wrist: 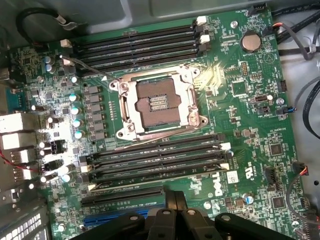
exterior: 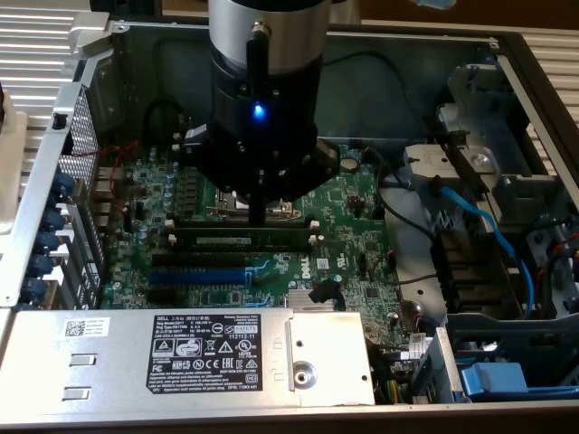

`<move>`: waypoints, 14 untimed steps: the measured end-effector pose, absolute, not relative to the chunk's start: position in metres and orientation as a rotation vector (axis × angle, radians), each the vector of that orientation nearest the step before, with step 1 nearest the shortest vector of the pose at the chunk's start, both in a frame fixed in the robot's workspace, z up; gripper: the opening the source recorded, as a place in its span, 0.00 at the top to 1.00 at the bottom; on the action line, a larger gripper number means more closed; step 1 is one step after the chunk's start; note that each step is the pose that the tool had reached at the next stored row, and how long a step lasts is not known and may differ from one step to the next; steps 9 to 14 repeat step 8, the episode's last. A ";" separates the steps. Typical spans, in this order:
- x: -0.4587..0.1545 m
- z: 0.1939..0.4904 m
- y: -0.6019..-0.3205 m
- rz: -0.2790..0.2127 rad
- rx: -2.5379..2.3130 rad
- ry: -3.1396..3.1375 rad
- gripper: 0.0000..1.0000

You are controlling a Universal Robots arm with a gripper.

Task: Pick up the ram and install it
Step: 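Press down the ram until it locks into place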

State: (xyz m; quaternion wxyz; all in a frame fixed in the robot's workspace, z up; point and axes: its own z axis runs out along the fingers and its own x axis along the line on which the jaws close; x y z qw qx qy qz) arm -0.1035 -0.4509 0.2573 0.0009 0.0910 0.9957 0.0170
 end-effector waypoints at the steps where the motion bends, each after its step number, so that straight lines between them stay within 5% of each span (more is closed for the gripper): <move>1: -0.103 0.257 -0.451 0.054 0.285 3.123 0.90; 14: -0.103 0.257 -0.451 0.054 0.285 3.123 0.90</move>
